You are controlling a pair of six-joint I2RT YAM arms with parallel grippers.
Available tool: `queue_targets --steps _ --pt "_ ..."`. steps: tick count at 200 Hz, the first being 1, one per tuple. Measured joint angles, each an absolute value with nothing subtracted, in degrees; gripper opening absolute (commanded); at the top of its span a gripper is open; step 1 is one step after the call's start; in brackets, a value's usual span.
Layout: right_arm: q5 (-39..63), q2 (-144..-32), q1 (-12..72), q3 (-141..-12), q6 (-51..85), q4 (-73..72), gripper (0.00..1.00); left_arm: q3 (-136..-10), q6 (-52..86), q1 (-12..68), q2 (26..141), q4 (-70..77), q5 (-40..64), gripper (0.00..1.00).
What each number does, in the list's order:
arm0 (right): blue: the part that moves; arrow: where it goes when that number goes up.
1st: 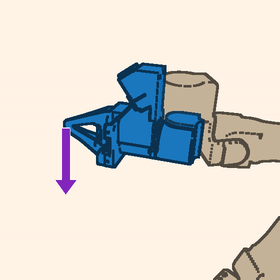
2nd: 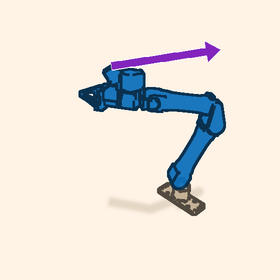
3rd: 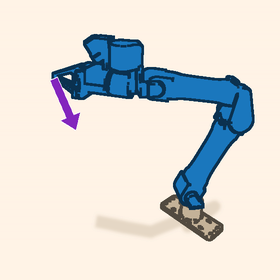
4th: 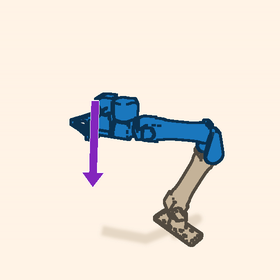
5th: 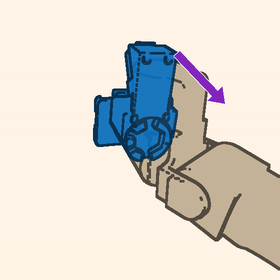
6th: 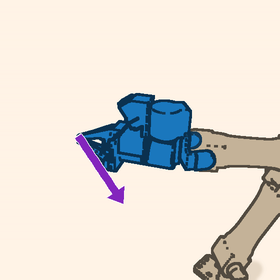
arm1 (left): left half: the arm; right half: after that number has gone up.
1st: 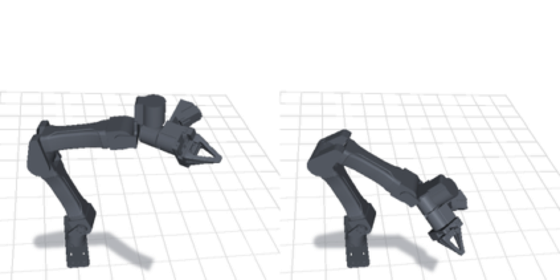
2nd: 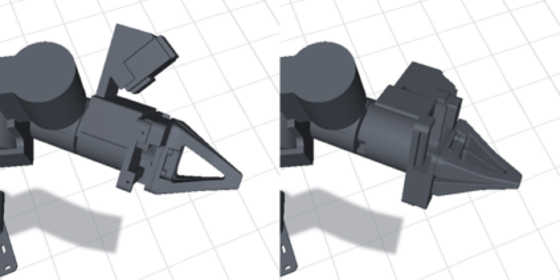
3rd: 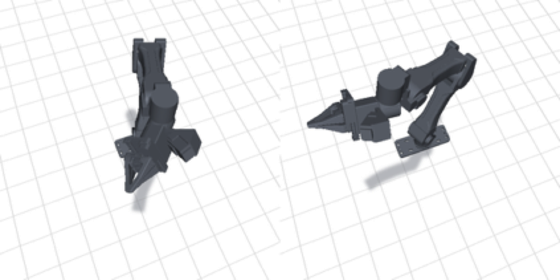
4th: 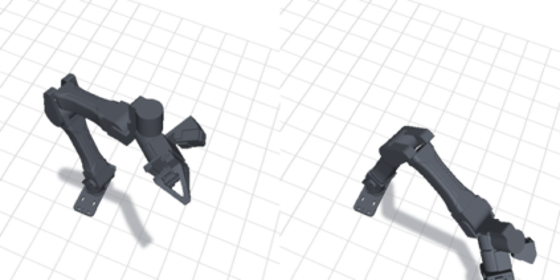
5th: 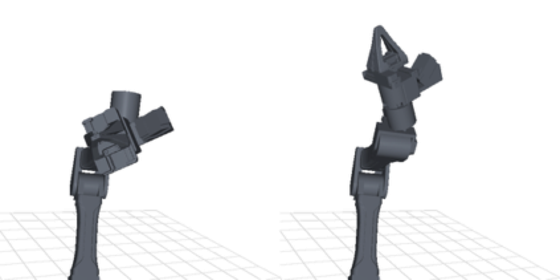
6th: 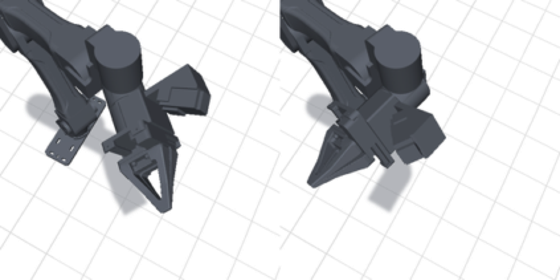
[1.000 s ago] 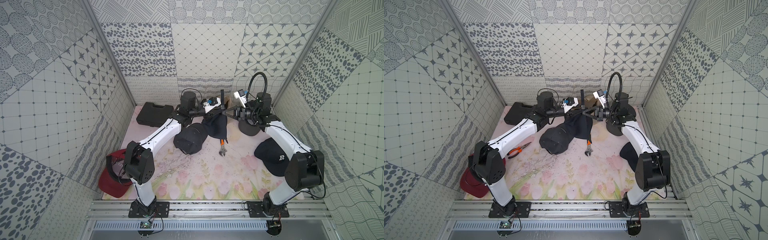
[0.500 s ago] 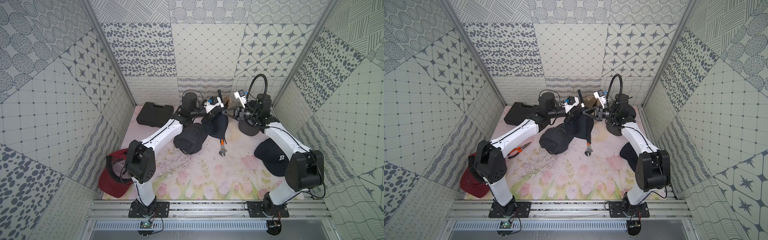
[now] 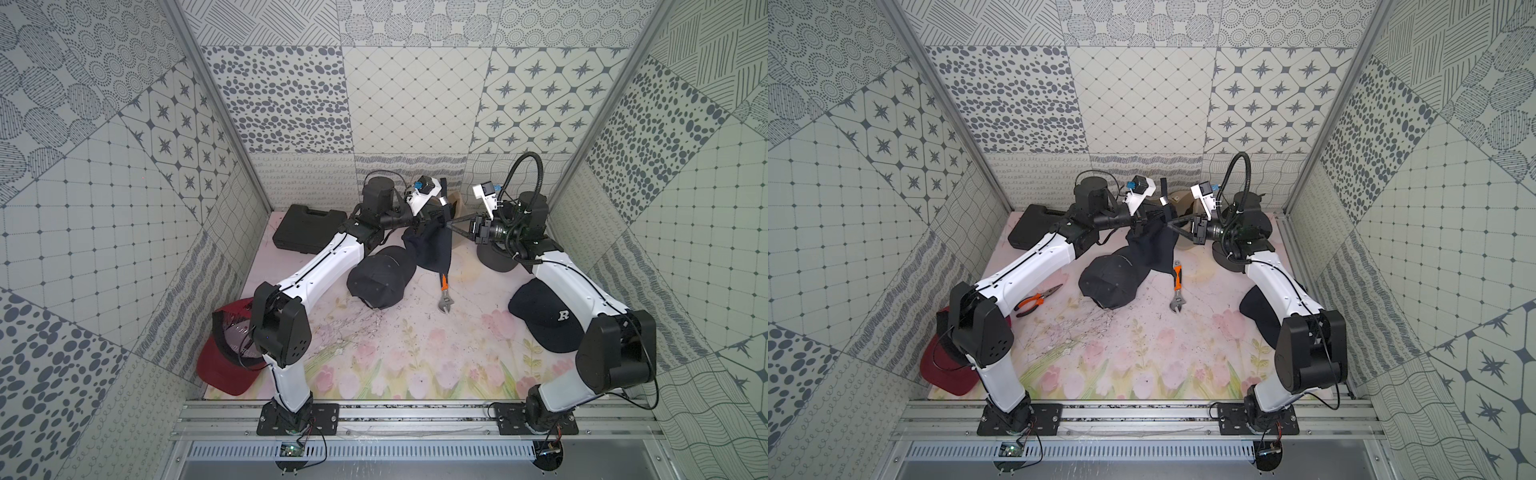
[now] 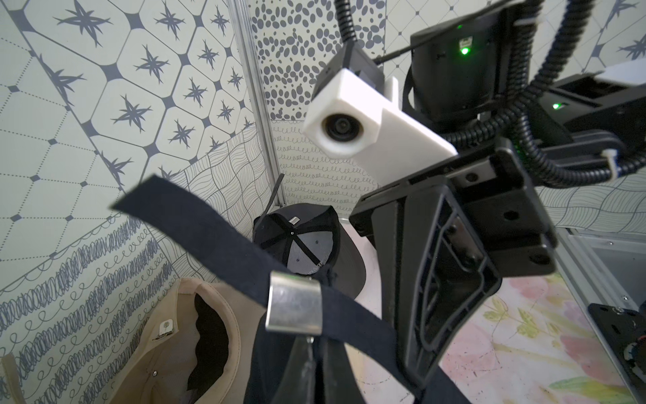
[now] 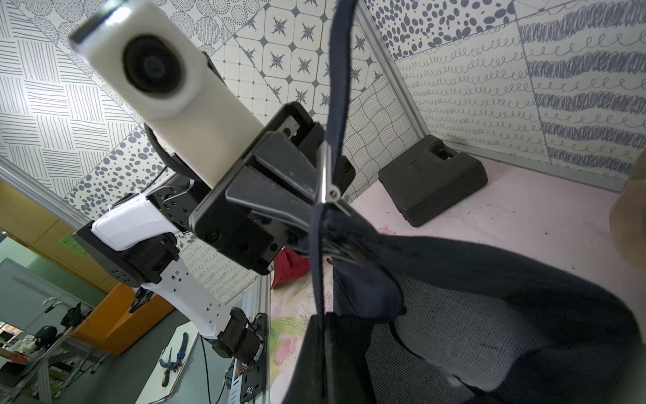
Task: Open the adjustable buckle of the baseball cap
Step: Pull the adjustable strap on the baseball cap, then place the baseball cap at the center of the board.
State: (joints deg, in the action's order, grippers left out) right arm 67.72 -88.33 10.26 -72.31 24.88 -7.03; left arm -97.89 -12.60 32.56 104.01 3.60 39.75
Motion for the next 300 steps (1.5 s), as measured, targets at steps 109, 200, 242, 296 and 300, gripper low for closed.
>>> queue_targets --steps 109,200,242,296,300 --pt "61.04 -85.03 7.90 -65.36 16.49 2.48 0.43 -112.12 -8.58 31.22 111.09 -8.84 37.26 0.00" --pt "54.46 -78.76 0.69 -57.58 24.77 -1.56 0.98 -118.78 -7.90 26.22 115.66 -8.03 33.82 0.00" --pt "51.00 -76.12 0.67 -55.33 25.04 -2.85 0.98 -122.21 -7.51 22.39 120.31 -7.79 34.24 0.00" --pt "49.89 -76.12 0.67 -54.24 26.04 -4.71 0.98 -122.15 -5.87 16.21 125.80 -5.13 35.22 0.00" --pt "49.89 -76.12 0.67 -54.24 26.24 -4.93 0.98 -121.80 -5.72 15.81 125.93 -4.91 35.24 0.00"
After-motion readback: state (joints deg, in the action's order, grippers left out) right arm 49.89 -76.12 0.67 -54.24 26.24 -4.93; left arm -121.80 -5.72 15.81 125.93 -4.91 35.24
